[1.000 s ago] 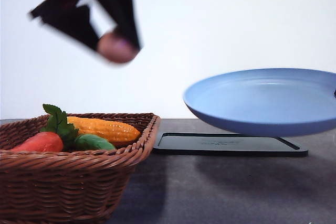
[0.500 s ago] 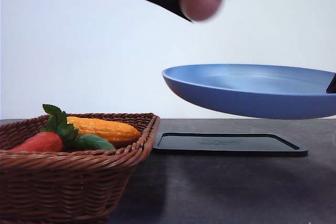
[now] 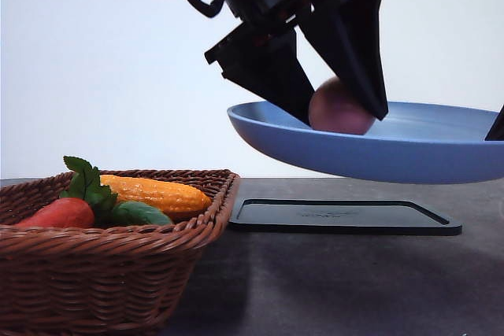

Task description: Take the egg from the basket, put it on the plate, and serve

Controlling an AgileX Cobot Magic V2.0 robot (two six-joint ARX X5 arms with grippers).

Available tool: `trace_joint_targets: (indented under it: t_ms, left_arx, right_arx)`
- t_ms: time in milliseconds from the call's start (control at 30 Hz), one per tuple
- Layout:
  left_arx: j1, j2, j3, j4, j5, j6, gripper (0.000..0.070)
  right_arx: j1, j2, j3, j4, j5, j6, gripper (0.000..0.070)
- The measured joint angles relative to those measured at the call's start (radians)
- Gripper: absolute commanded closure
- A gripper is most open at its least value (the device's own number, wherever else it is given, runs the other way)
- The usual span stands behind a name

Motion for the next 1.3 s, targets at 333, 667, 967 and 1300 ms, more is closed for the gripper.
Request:
trace_joint_targets:
  t_ms: [333,667,967,1300]
  left_arx:
    - [-0.001,0.000,0.000,0.003,0.000,0.006,0.0386]
    - [-0.001,0.000,0.000,0.004,0.000,0.011,0.0289]
    - [0.001,-0.002,0.001,-0.003,0.000,-0.011,0.0285]
    - [0.072,-0.245,0.022,-0.092,-0.061,-0.023,0.0291]
  right_arx:
    - [0.000,0.000,0.000,-0.001,0.000,0.000,0.0700]
    - [0.000,0.000,0.000,-0.021,0.001,0.000,0.0700]
    - [0.000,0.000,0.000,-0.023,0.001,0.000,0.0700]
    - [-0.001,0.110,0.002,-0.011,0.001,-0.001,0.0700]
